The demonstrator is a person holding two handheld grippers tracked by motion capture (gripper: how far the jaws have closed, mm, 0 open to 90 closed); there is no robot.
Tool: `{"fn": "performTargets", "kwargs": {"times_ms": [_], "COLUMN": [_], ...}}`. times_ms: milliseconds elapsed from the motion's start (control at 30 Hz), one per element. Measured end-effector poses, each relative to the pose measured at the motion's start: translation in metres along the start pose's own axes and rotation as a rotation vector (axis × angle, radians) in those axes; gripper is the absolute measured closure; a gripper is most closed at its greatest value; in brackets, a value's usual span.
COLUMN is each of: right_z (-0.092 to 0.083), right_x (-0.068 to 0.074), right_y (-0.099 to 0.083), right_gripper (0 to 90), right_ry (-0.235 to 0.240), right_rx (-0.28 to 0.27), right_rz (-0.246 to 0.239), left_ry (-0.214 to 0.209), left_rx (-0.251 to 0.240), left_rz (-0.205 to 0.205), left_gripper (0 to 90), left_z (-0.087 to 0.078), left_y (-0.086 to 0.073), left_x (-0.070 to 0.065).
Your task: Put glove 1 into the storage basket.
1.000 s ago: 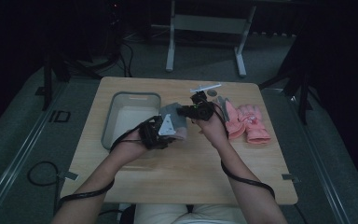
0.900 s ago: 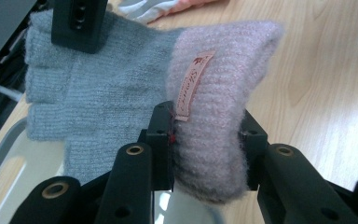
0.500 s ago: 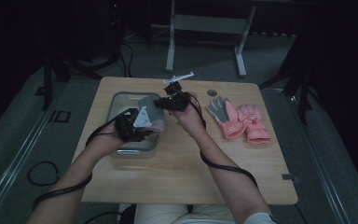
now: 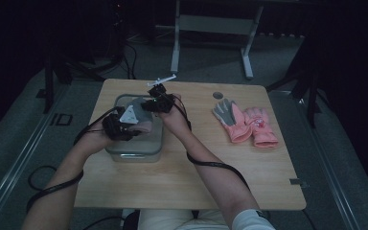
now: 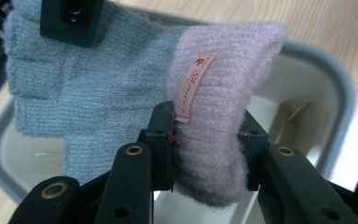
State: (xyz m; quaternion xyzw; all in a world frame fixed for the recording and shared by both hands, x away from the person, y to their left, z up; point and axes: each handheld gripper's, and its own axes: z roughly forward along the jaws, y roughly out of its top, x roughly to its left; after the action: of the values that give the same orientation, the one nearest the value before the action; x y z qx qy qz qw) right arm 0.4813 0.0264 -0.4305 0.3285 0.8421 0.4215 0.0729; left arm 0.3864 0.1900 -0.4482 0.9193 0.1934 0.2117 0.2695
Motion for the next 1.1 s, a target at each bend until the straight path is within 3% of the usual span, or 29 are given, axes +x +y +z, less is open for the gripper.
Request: {"fn": "performTargets", "kwargs": {"times_ms": [133,400,533,633,667,700,833,967,1100], "right_z": [0.018,0.049,0.055,0.055,0.054,0.051,0.041,0.024,0.007], "right_x": [-0.007,-0.018,-0.019,-0.019,-0.018,-0.019,-0.020,-0.024,-0.028], "right_y": [-0.006,-0.022,-0.024,-0.024,-0.023,-0.022,-0.024,-0.025,-0.028], "right_gripper": [76.4,75.9,74.0,71.5,70.5,64.7,64.2,64.2,64.2], "right_ry": [-0.005,-0.025,-0.027,-0.029,-0.038,-0.016,-0.006,0.000,0.009], "right_rx": [0.033,0.118,0.160,0.167,0.165,0.165,0.167,0.131,0.110], "right_rz": [0.020,0.043,0.044,0.053,0.045,0.055,0.048,0.067,0.065], "left_ry": [-0.017,-0.045,-0.057,-0.058,-0.063,-0.071,-0.081,-0.075,-0.082], "left_rx": [0.044,0.163,0.202,0.205,0.228,0.235,0.245,0.250,0.263], "left_rz": [-0.005,0.039,0.064,0.052,0.051,0.050,0.046,0.041,0.023], "left_gripper": [65.2,65.0,64.0,63.8,63.8,63.3,61.6,57.5,49.3], "left_z": [0.016,0.043,0.051,0.054,0.057,0.059,0.064,0.068,0.071], "left_y": [-0.003,-0.004,-0.003,-0.004,-0.005,-0.005,-0.004,-0.001,0.000], "left_x": [0.002,0.001,-0.003,-0.002,-0.002,-0.002,-0.003,-0.002,-0.001]}}
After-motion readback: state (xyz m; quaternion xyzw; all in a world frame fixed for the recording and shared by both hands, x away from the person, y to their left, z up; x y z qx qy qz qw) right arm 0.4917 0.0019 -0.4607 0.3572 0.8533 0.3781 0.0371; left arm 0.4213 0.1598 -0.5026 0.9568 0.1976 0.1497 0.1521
